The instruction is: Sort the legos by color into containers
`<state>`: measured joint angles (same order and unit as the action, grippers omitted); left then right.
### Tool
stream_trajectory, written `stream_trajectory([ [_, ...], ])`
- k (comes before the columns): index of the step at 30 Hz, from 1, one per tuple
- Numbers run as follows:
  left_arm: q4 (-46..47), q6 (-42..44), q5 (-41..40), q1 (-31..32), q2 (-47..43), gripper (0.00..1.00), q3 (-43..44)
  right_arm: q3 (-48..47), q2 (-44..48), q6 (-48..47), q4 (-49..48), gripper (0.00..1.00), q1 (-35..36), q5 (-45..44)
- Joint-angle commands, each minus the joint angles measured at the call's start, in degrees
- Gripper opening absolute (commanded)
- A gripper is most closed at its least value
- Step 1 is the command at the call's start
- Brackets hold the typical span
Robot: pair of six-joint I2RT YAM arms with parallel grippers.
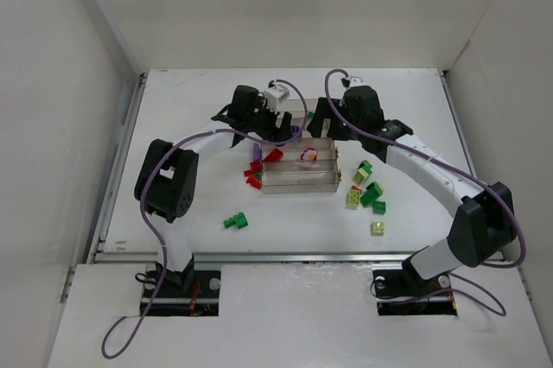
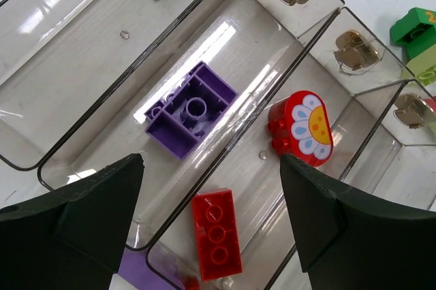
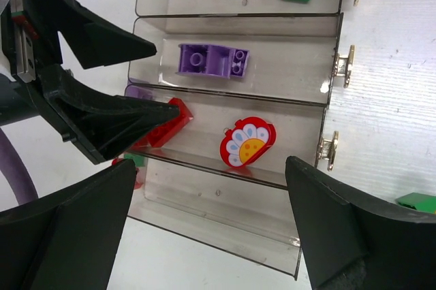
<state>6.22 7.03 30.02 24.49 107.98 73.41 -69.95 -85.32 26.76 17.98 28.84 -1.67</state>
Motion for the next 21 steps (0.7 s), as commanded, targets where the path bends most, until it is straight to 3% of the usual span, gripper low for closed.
stream_trajectory([
  [1,-2.8,0.7,1.2,-0.8,-3.9,0.79,3.9,-3.2,0.8,-0.7,-0.8,0.96,-0.2,0.9],
  [4,-5.1,1.2,-4.2,-2.0,-8.4,0.74,3.1,-3.2,1.5,-1.3,-0.8,0.96,-0.2,0.9],
  [6,-6.9,1.2,-7.9,-2.9,-12.4,0.65,0.1,-3.2,2.0,-1.3,-0.8,0.96,-0.2,0.9],
  [8,-6.9,1.2,-12.4,-4.5,-14.7,0.54,-4.1,-3.2,2.5,-1.3,-0.2,0.96,-0.2,0.9],
  [9,-6.9,1.2,-13.4,-5.1,-15.7,0.40,-5.5,-3.2,2.5,-1.3,-0.2,0.96,-0.2,0.9],
  [11,-6.9,2.5,-14.0,-5.7,-17.1,0.31,-7.6,-3.2,2.5,-1.3,-0.2,0.96,-0.2,0.9],
  [14,-7.4,3.3,-13.5,-5.7,-15.6,0.29,-8.7,-3.2,2.5,-1.3,0.3,0.96,-0.2,0.9],
  [21,-10.7,1.2,-12.8,-5.7,-9.6,0.39,-7.3,-4.4,3.0,-1.8,0.8,0.96,-0.2,0.4],
])
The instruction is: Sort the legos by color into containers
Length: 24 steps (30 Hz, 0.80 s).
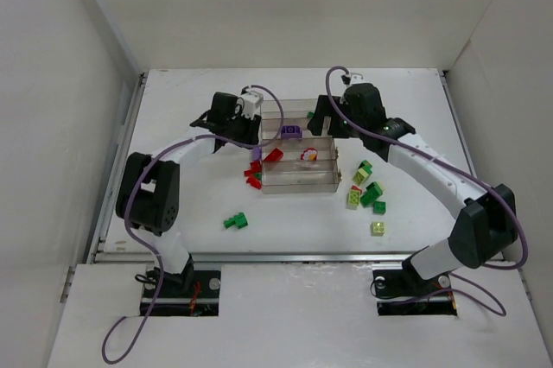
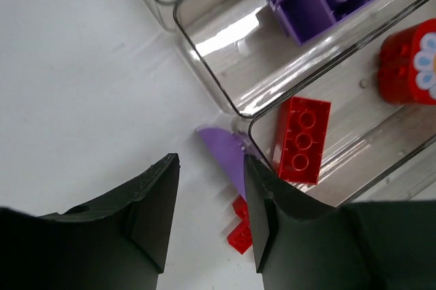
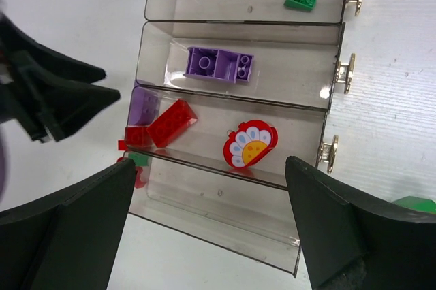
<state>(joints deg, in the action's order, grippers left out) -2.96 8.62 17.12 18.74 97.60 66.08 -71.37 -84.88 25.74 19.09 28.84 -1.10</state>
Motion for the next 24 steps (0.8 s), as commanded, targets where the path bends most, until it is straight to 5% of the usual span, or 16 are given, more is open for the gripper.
stream_trajectory([
  [1,-1.5,-0.4,0.1,0.1,0.7,0.40,0.0,-3.0,2.6,-0.8,-0.3,0.96,-0.2,-0.2],
  [18,-2.2,-2.4,2.6,0.6,7.6,0.50,1.7,-0.8,5.0,-1.8,0.9,0.96,-0.2,-3.9],
  [24,-3.5,-4.5,-2.5,0.6,9.3,0.41,3.4,0.4,5.5,-1.8,0.9,0.96,-0.2,-3.9],
])
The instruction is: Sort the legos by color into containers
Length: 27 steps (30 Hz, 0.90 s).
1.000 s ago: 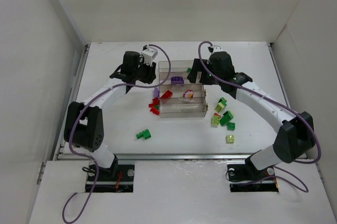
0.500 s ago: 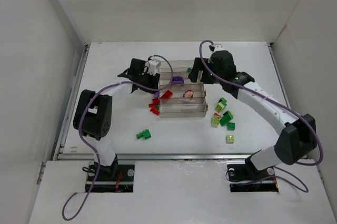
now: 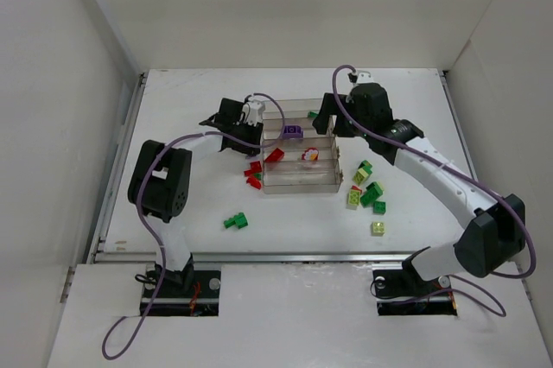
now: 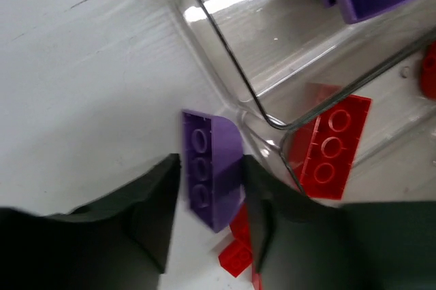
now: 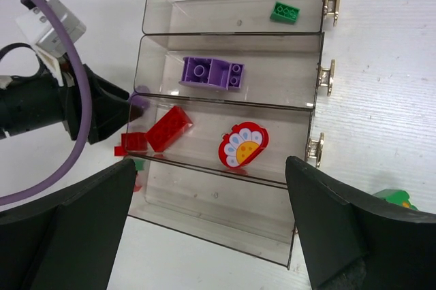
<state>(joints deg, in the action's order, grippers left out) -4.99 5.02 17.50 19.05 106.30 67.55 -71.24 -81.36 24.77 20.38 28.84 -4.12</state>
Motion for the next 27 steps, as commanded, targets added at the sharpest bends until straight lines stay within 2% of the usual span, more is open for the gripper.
stream_trajectory([
  [1,-2.4,-0.9,-4.6,0.3,1.1,0.35,2.0,0.8,2.0,-0.3,-1.0,0.96,-0.2,-0.9],
  [6,-4.9,0.8,-8.3,0.3,0.3,0.30,2.0,0.8,2.0,-0.3,-1.0,0.96,-0.2,-0.9],
  [9,-3.8,3.6,-6.8,-0.2,-1.1,0.30,0.6,0.8,2.0,-0.3,-1.0,0.96,-0.2,-0.9],
  [11,-3.3,5.1,-5.7,-0.2,-1.8,0.19,0.0,0.8,2.0,-0.3,-1.0,0.96,-0.2,-0.9],
  [13,-3.3,5.1,-5.2,-0.2,-1.8,0.00,0.7,0.8,2.0,-0.3,-1.0,0.96,-0.2,-0.9],
  [20,-1.9,6.7,-8.6,-0.8,-5.0,0.00,8.2,1.5,2.5,0.2,-1.6,0.96,-1.6,-1.1],
  [27,-0.5,8.5,-1.7,1.9,-4.3,0.00,14.1,1.5,0.9,-0.5,-3.4,0.96,-3.1,0.6],
])
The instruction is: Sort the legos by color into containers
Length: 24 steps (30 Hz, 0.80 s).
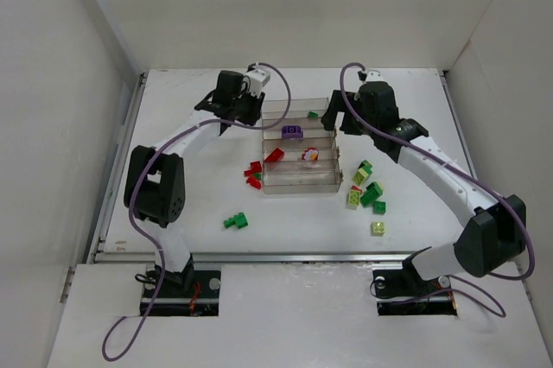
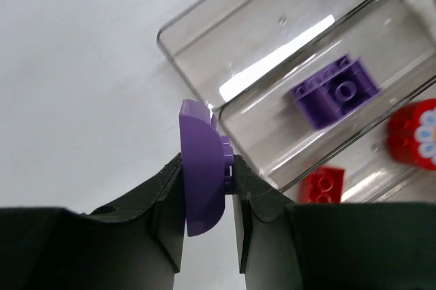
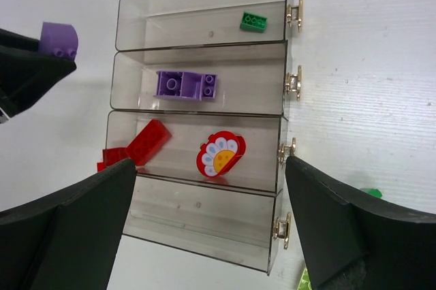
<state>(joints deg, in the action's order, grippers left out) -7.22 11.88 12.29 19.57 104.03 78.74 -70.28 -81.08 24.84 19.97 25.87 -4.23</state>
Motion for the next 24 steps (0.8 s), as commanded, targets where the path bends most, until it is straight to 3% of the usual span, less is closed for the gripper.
stream_trajectory([
  [1,1.7,2.2,4.2,1.9,-0.6,0.00,2.9,0.5,0.6,-1.1,-3.0,0.96,-0.1,0.7],
  [3,1.7,2.8,7.2,1.9,0.8,0.00,4.6,1.1,0.0,-1.8,-3.0,0.96,-0.1,0.7],
  [7,0.6,4.1,9.9,3.7,3.7,0.11,7.0,1.7,0.0,-2.4,-3.0,0.96,-1.3,0.7],
  [11,-0.6,3.6,8.0,4.2,6.1,0.29,10.4,1.7,0.6,-3.0,-3.0,0.96,-1.3,1.2],
  [13,-1.1,3.8,8.0,4.2,6.1,0.46,11.8,1.7,1.1,-3.0,-3.0,0.96,-1.3,1.8],
  [16,-3.5,7.3,11.8,4.2,3.0,0.52,10.7,3.0,2.3,-3.5,-3.0,0.96,-1.8,1.8],
  [17,-4.0,8.8,12.7,4.2,2.0,0.61,8.5,3.6,2.3,-3.5,-3.0,0.96,-1.8,1.8],
  [19,-4.0,11.3,13.5,4.2,-1.4,0.68,5.9,3.6,2.3,-3.5,-3.0,0.96,-1.8,1.8],
  [21,-2.5,11.3,13.0,4.2,-3.6,0.68,3.3,3.6,2.9,-3.5,-3.0,0.96,-1.8,2.3],
  [24,-2.0,9.7,15.5,1.8,-8.2,0.55,-0.1,3.6,3.4,-3.5,-3.0,0.96,-1.8,3.0],
])
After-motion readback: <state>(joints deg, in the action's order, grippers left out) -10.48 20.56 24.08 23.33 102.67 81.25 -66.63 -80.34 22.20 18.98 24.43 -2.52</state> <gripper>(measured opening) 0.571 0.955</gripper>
